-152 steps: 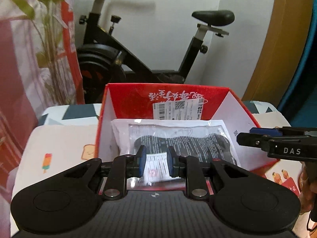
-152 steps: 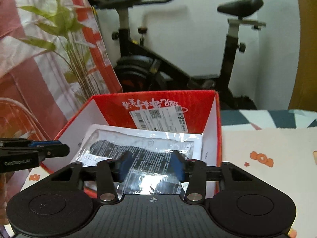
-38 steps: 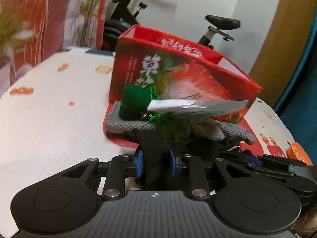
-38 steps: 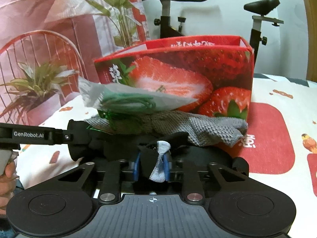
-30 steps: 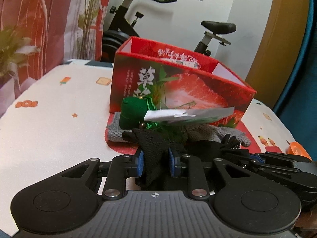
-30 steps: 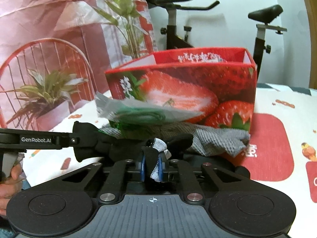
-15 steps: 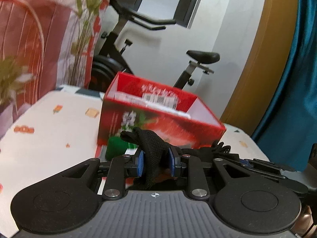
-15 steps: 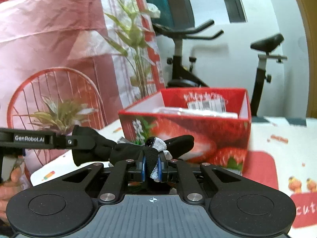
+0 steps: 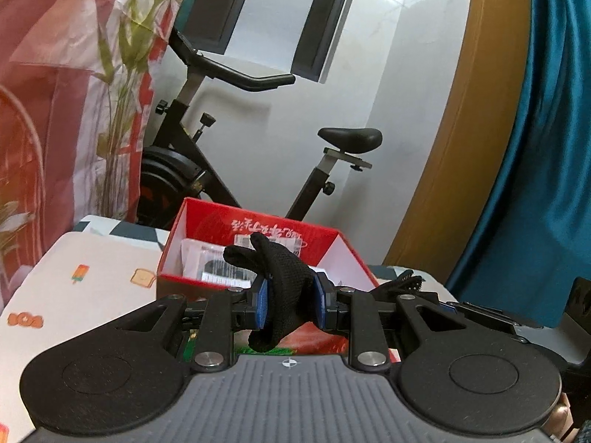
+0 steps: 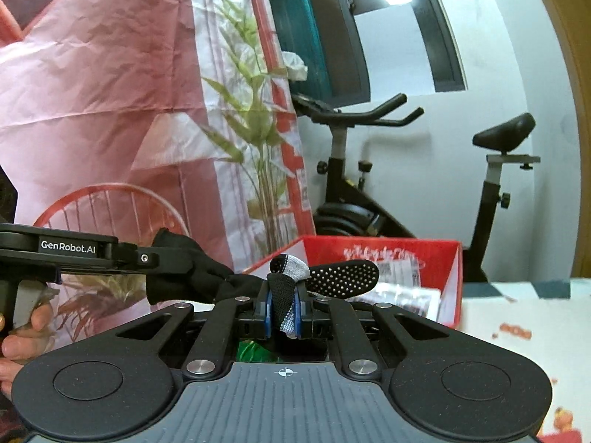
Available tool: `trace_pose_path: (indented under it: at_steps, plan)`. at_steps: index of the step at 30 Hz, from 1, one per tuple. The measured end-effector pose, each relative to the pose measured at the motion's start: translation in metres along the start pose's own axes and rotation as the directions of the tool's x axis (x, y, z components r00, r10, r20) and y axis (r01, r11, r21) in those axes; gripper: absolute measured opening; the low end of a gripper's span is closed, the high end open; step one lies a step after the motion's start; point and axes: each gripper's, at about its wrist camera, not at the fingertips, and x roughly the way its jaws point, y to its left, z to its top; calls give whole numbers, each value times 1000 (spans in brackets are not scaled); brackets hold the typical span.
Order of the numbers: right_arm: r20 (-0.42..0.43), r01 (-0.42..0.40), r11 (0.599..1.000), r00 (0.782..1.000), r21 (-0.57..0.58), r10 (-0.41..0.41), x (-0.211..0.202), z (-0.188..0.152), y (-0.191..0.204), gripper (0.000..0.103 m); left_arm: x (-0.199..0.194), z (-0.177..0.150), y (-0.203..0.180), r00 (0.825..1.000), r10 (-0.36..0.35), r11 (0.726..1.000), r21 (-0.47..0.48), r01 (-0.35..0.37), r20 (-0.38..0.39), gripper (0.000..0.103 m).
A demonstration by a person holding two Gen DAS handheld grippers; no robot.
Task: Organize soft objects
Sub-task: 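Lift the black glove with both tools toward the red box, then lower the black glove into the red box and open both tools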
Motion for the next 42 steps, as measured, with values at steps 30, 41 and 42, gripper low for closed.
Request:
trace_pose_path:
  at_steps: [30,41,42]
  plan:
    - [-381,141,961,924,237,-41,196,4,-88,10,157,36,69,965,95,993,-39,-108,-244,30]
    - [-449,197,933,893,303,-42,209,-6,-99,10,165,37,77,961,120,991,-20,-129,-247,38]
    - [-453,207,930,890,304,-50,208,-7,-99,10,164,37,78,961,126,991,-21,-135,-245,38]
